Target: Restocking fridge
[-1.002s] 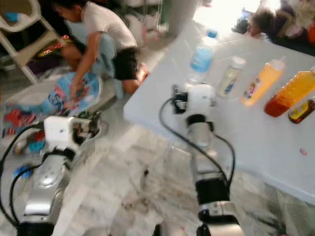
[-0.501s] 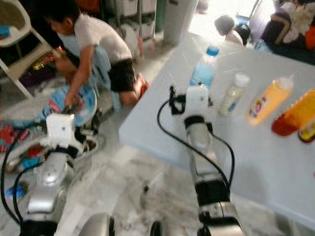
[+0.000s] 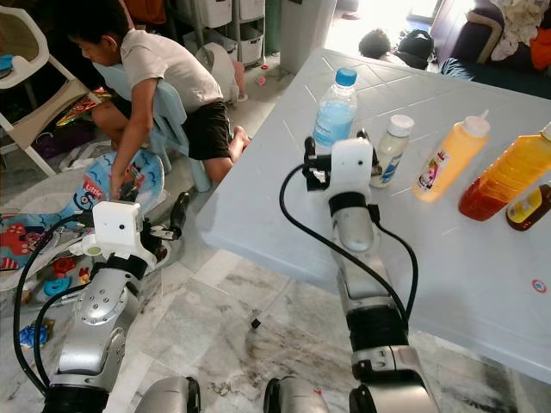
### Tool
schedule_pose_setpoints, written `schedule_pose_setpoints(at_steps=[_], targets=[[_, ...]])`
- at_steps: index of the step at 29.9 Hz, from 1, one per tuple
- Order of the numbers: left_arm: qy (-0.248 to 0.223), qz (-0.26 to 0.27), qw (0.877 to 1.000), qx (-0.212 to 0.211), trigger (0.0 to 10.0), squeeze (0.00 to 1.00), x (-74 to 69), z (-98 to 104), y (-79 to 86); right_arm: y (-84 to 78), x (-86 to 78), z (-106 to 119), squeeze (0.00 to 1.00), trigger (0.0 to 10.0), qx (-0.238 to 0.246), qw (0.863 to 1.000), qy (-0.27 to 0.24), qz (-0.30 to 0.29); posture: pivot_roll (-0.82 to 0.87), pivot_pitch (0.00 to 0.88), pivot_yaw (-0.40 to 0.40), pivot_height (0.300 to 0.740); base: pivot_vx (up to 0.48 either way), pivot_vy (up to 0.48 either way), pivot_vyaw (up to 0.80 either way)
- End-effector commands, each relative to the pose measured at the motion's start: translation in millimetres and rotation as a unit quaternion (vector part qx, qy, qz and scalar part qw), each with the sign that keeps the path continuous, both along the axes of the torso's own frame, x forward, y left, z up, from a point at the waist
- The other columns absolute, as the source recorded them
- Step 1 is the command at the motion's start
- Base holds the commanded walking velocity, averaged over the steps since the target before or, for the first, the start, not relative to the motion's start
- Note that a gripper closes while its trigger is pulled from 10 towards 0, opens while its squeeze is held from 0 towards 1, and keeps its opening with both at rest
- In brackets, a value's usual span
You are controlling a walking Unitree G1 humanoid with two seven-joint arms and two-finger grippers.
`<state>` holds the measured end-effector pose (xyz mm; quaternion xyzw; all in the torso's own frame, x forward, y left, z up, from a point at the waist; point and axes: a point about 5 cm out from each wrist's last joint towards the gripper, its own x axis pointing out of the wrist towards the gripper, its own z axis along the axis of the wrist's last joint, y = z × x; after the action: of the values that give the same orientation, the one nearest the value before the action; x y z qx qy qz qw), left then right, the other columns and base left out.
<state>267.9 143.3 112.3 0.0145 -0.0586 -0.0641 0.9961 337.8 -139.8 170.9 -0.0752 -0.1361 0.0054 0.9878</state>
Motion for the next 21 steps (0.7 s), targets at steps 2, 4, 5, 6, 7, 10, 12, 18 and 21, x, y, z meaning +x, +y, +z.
schedule_pose_setpoints(at_steps=[2, 4, 5, 6, 7, 10, 12, 18, 21], targets=[[-0.001, -0.007, 1.000, 0.001, 10.0, 0.00, -0.4, 1.2, -0.9, 3.7, 3.2, 6.6, 1.00, 10.0, -0.005, 1.000, -0.014, 0.002, 0.03, 0.093, -0.054, 0.740, 0.000, 0.000, 0.00], [-0.001, -0.007, 1.000, 0.001, 10.0, 0.00, -0.5, 1.4, -1.0, 5.8, 4.8, 10.0, 0.53, 10.0, -0.005, 1.000, -0.019, 0.004, 0.03, 0.094, -0.055, 0.740, 0.000, 0.000, 0.00], [-0.002, -0.008, 1.000, 0.001, 10.0, 0.00, -0.6, 1.5, -1.1, 7.5, 6.7, 14.2, 0.18, 10.0, -0.008, 1.000, -0.026, 0.007, 0.03, 0.094, -0.055, 0.740, 0.000, 0.000, 0.00], [-0.002, -0.008, 1.000, 0.000, 10.0, 0.00, -0.6, 1.6, -1.2, 7.9, 7.4, 15.7, 0.18, 10.0, -0.010, 0.999, -0.030, 0.007, 0.03, 0.094, -0.054, 0.740, 0.000, 0.000, 0.00], [-0.002, -0.009, 1.000, 0.000, 10.0, 0.00, -0.7, 1.7, -1.3, 8.2, 8.1, 17.1, 0.15, 10.0, -0.013, 0.999, -0.033, 0.007, 0.03, 0.094, -0.054, 0.740, 0.000, 0.000, 0.00], [-0.002, -0.012, 1.000, 0.000, 10.0, 0.00, -0.9, 1.7, -2.1, 6.2, 11.8, 24.3, 0.00, 10.0, -0.022, 0.999, -0.048, -0.009, 0.03, 0.093, -0.054, 0.740, 0.000, 0.000, 0.00], [-0.002, -0.013, 1.000, 0.000, 10.0, 0.00, -0.9, 1.8, -2.2, 4.7, 12.5, 26.8, 0.00, 10.0, -0.021, 0.998, -0.053, -0.015, 0.03, 0.093, -0.054, 0.740, 0.000, 0.000, 0.00], [-0.001, -0.013, 1.000, -0.001, 10.0, 0.00, -0.6, 1.7, -2.6, 3.1, 12.7, 34.1, 1.00, 10.0, -0.022, 0.997, -0.072, -0.024, 0.03, 0.093, -0.054, 0.740, 0.000, 0.000, 0.00], [-0.001, -0.015, 1.000, -0.001, 10.0, 0.00, 0.0, 1.8, -2.8, 2.3, 12.8, 35.8, 1.00, 10.0, -0.026, 0.996, -0.078, -0.032, 0.03, 0.093, -0.053, 0.740, 0.000, 0.000, 0.00]])
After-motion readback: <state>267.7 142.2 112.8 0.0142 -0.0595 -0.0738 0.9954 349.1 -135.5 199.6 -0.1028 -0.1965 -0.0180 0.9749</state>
